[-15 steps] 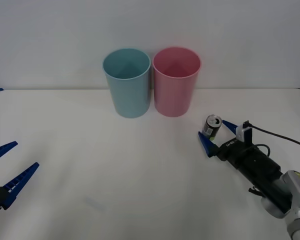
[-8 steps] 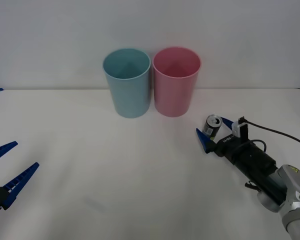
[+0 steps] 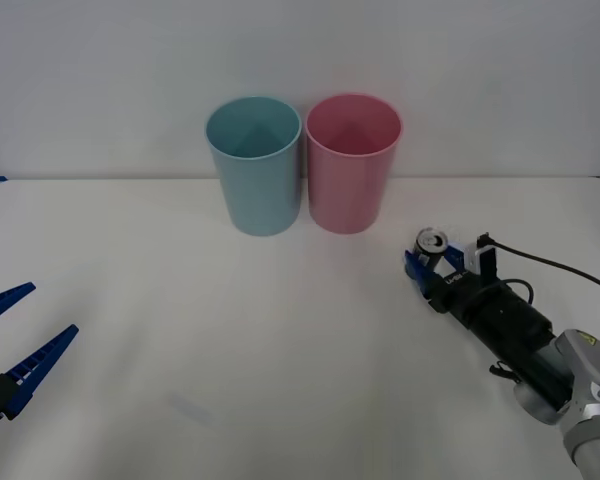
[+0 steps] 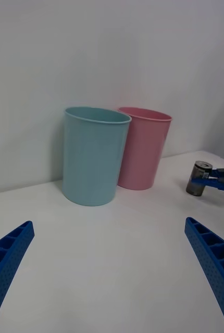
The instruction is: Grasp the object on the table and drop it into the matching bin: aluminum can to the light blue bin, PET bottle to the pink bin.
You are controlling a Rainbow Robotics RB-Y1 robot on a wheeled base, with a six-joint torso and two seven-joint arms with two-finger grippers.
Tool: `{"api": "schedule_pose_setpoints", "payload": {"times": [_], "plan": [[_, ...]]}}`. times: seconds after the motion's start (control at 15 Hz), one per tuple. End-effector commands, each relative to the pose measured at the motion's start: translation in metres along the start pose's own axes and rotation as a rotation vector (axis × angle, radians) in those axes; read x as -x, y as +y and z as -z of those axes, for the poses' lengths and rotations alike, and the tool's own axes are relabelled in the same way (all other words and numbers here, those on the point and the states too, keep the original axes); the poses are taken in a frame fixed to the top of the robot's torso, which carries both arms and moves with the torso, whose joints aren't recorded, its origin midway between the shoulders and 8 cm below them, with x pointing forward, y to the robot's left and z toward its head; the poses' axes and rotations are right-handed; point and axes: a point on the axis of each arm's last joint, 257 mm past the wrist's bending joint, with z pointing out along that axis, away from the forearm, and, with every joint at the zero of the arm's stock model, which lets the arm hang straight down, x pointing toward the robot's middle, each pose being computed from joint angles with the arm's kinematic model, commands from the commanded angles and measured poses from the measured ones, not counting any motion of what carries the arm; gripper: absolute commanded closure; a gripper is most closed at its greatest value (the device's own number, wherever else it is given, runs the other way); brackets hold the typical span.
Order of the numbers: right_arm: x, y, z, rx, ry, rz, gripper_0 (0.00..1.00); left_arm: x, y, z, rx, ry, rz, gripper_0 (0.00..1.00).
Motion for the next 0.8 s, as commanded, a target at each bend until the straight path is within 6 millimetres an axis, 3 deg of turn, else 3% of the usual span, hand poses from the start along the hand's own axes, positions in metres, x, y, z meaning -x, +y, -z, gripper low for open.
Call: {"api": "schedule_pose_setpoints", "payload": {"times": [0.07, 0.47, 0.8], "plan": [[0.0, 0.0, 0.0, 0.001, -0.001, -0.002, 1.0, 0.0, 0.0, 0.0, 0.0, 0.0, 0.0, 0.0], [0.005, 0.004, 0.003, 0.019, -0.026, -0.023, 1.0, 0.0, 0.0, 0.0, 0.0, 0.0, 0.0, 0.0], [0.028, 0.002, 0.017, 0.035, -0.07, -0.002, 1.0, 0.0, 0.0, 0.0, 0.0, 0.0, 0.0, 0.0]]}}
